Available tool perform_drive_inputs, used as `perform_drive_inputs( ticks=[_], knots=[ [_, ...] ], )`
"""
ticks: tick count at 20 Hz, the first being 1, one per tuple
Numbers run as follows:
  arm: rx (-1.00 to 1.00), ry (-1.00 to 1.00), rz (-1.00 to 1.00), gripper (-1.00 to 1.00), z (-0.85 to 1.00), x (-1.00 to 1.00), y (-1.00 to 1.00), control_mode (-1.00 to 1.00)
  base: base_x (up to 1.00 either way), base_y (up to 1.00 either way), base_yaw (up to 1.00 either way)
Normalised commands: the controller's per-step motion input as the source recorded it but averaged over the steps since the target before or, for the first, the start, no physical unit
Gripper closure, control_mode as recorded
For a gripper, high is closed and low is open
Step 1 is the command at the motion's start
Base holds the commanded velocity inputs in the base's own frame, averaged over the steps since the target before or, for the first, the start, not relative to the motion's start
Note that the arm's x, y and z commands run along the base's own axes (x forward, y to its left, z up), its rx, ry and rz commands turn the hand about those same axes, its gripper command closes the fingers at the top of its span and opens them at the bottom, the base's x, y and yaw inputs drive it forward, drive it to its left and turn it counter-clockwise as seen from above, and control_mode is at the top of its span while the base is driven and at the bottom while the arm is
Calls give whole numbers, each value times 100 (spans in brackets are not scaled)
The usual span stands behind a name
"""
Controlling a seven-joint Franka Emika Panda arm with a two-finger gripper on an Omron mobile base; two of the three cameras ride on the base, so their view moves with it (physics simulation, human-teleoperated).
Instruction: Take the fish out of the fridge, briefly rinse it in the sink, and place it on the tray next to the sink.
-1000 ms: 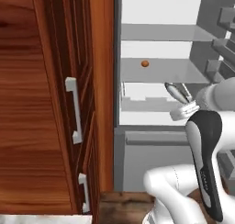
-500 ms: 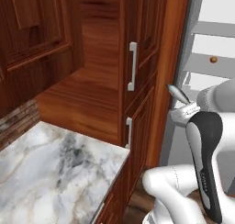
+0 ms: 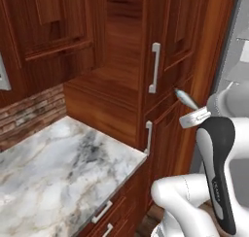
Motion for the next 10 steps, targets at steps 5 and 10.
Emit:
perform_drive_inputs(
  ticks=[5, 10],
  knots=[
    [0, 0, 0, 100, 0, 0, 0, 100, -94, 0, 52],
    [0, 0, 0, 100, 0, 0, 0, 100, -65, 8, 44]
  ],
)
